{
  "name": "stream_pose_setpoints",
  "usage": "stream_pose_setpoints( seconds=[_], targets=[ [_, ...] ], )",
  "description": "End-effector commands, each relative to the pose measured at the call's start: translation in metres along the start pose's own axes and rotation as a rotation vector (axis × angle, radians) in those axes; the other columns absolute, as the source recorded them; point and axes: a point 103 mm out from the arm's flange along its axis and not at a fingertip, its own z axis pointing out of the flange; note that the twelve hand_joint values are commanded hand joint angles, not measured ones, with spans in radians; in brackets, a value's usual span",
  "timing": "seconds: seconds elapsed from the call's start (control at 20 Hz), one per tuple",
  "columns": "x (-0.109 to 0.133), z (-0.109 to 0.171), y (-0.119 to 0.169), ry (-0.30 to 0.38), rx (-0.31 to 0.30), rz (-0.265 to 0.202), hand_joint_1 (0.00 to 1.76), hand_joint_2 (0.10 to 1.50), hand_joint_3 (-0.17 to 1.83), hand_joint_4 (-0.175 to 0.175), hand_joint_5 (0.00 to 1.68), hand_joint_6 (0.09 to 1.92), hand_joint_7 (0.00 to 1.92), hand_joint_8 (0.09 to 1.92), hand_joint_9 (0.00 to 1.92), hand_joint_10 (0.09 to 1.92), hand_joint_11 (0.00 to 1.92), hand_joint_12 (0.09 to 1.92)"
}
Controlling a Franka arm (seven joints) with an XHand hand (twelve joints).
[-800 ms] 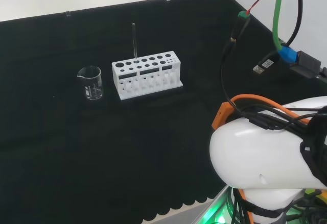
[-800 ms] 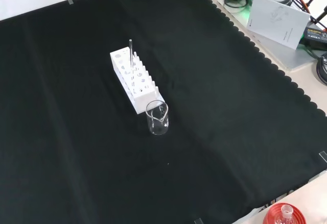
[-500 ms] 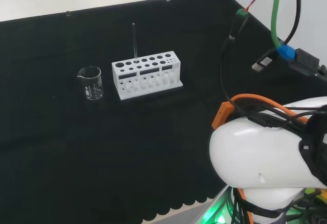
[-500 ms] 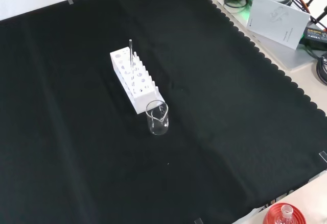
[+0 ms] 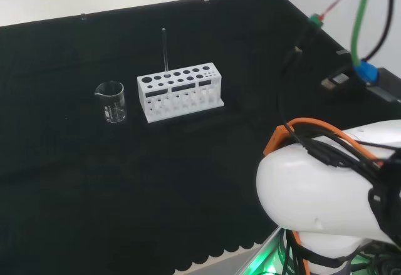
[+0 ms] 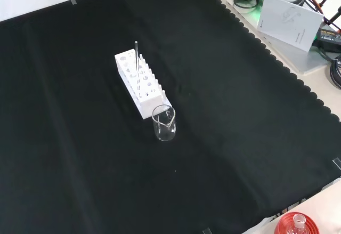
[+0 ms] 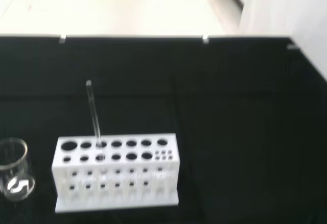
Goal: Take the glass rod from the white test tube rack.
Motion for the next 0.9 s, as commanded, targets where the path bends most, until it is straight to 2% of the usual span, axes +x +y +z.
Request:
stream_pose_setpoints(
  seconds=[0.05, 0.3, 0.6, 0.7, 0.9],
  targets=[
    [-0.013, -0.021, -0.037, 0.019, -0.058, 0.055, 0.74, 1.26, -0.17, -0.151, 0.31, 0.09, 0.2, 0.8, 0.29, 0.85, 0.09, 1.41],
    [-0.012, -0.016, -0.031, 0.02, -0.051, 0.058, 0.75, 1.25, -0.17, -0.15, 0.33, 0.09, 0.22, 0.82, 0.32, 0.86, 0.12, 1.4],
    [-0.008, -0.021, -0.025, 0.053, -0.132, 0.054, 0.8, 1.18, -0.17, -0.154, 0.41, 0.09, 0.33, 0.82, 0.42, 0.83, 0.23, 1.37],
    [-0.001, -0.022, -0.023, 0.077, -0.142, 0.038, 0.85, 1.14, -0.17, -0.158, 0.45, 0.09, 0.39, 0.82, 0.49, 0.81, 0.32, 1.35],
    [0.005, -0.024, -0.011, 0.069, -0.158, -0.004, 0.89, 1.1, -0.17, -0.163, 0.5, 0.11, 0.48, 0.81, 0.58, 0.79, 0.43, 1.33]
  ],
)
